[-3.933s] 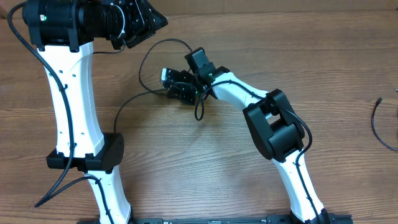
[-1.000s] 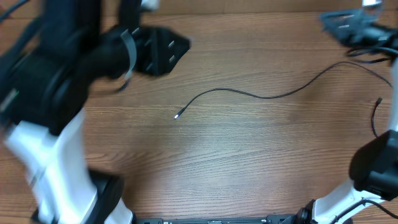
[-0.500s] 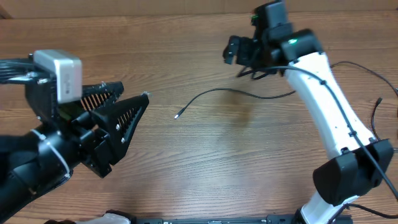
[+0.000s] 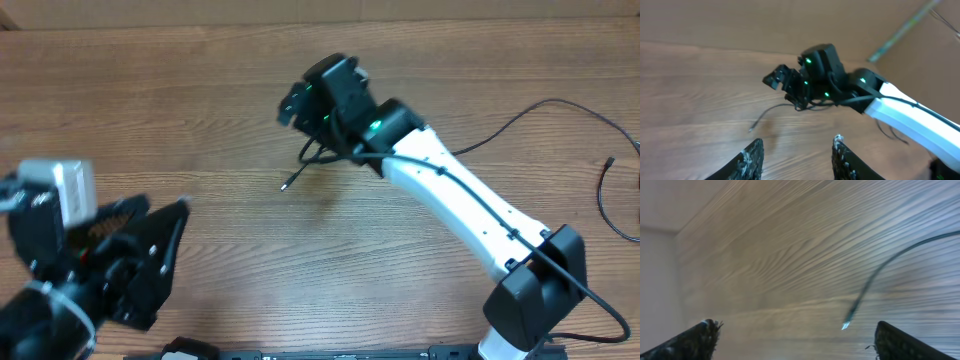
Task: Untangle cables
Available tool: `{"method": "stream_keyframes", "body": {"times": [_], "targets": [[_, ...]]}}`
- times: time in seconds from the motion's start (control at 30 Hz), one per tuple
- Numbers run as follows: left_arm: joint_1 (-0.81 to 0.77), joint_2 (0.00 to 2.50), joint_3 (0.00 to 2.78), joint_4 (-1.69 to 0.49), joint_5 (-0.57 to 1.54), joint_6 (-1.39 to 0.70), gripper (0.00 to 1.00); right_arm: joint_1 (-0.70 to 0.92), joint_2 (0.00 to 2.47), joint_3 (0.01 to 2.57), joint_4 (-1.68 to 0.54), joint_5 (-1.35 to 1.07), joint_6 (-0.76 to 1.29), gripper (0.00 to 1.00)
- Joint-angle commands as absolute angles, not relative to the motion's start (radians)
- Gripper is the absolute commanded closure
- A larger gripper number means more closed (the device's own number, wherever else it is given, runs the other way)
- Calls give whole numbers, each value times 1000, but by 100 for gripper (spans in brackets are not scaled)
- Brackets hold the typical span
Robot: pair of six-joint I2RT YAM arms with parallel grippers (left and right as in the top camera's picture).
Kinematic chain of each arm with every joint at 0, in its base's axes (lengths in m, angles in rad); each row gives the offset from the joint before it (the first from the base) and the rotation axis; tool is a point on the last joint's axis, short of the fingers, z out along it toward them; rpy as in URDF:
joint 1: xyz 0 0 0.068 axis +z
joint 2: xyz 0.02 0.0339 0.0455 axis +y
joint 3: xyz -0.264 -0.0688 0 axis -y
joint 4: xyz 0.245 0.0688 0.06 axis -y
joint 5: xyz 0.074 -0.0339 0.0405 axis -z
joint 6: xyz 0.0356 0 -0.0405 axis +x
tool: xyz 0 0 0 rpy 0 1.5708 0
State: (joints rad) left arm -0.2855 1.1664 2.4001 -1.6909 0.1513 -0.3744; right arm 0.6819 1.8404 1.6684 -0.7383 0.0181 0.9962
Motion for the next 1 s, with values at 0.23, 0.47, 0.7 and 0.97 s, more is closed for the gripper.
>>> {"method": "stream_keyframes", "body": {"times": [0.23, 0.47, 0.7, 0.97], "targets": [[-282, 1013, 2171, -1689, -8, -492, 51, 810, 1951, 1640, -685, 59, 1056, 21], [-282, 1006, 2098, -1689, -82, -634, 53, 831, 2067, 1640, -688, 97, 1237, 21], [-282, 1006, 2022, -1689, -92, -667, 51, 831, 2122, 1640, -701, 161, 1463, 30], [-282, 1005, 2004, -1689, -85, -667, 50, 832, 2178, 1640, -703, 182, 1501, 30]]}}
